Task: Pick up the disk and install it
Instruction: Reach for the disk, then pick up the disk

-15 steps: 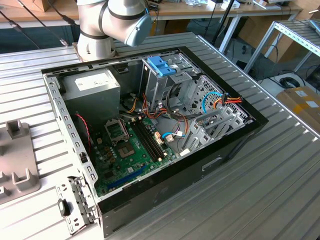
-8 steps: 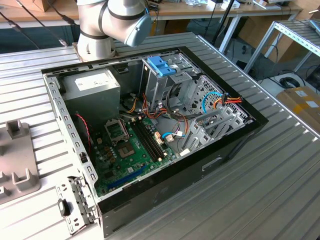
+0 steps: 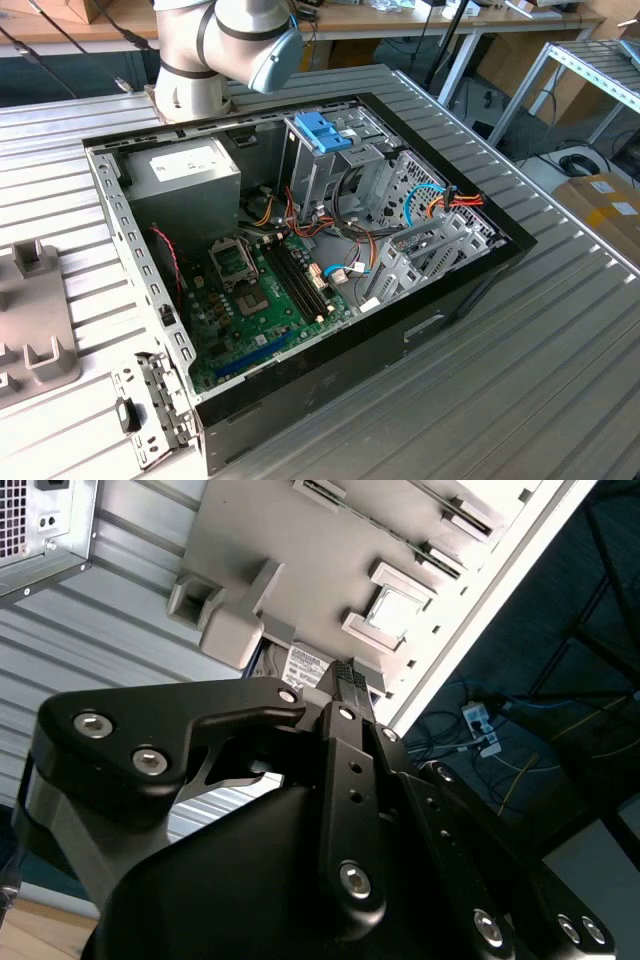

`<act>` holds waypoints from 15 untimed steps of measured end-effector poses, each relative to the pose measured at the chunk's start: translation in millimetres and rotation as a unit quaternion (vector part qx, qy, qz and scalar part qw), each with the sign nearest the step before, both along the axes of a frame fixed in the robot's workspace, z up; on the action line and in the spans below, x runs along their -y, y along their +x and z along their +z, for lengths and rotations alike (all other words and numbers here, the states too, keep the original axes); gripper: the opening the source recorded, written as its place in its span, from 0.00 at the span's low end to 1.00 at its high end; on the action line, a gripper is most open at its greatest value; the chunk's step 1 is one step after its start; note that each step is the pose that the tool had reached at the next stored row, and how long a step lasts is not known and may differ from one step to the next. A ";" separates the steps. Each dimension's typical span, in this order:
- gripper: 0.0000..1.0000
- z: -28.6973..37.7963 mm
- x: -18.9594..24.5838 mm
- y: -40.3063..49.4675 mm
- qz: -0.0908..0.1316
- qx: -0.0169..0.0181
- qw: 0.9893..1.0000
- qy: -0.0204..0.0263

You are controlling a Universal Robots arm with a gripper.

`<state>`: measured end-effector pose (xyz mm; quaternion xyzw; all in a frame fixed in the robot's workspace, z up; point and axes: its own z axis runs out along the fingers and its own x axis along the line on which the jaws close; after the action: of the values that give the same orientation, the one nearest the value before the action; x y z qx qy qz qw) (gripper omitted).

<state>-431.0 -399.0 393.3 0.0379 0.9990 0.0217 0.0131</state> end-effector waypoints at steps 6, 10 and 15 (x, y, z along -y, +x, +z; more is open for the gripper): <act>0.10 0.0 0.0 -3.4 0.000 0.000 1.000 0.000; 0.10 0.0 0.0 -5.2 0.000 0.000 1.000 0.000; 0.10 0.0 0.0 -7.6 0.000 0.000 1.000 0.000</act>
<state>-438.6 -399.0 393.3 0.0378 0.9990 0.0217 0.0131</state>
